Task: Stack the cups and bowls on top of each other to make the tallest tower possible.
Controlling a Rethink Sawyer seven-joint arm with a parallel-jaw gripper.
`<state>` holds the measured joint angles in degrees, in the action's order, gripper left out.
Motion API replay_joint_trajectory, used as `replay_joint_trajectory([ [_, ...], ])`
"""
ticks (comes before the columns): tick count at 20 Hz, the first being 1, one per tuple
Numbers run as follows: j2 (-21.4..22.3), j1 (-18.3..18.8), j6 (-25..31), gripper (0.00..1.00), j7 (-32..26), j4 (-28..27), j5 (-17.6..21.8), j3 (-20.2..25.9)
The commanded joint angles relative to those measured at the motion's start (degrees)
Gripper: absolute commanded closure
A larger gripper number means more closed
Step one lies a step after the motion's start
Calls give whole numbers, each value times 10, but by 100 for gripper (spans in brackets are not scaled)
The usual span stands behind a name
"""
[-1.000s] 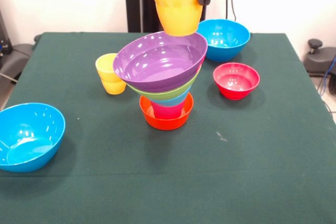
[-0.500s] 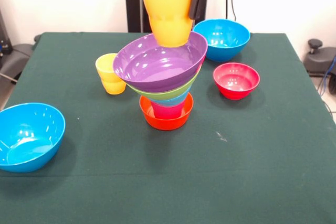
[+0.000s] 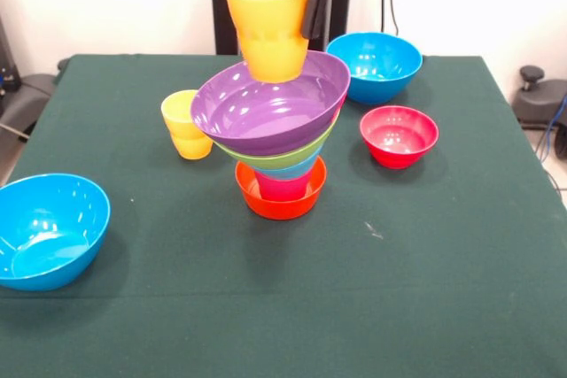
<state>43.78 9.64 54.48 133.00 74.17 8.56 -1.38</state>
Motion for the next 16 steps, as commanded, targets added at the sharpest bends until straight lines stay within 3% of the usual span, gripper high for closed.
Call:
replay_joint_trajectory([
  [1, -18, 8, -40, 100, -123, 65, 50, 60],
  [16, -33, 12, -78, 100, -110, 78, 71, 69],
])
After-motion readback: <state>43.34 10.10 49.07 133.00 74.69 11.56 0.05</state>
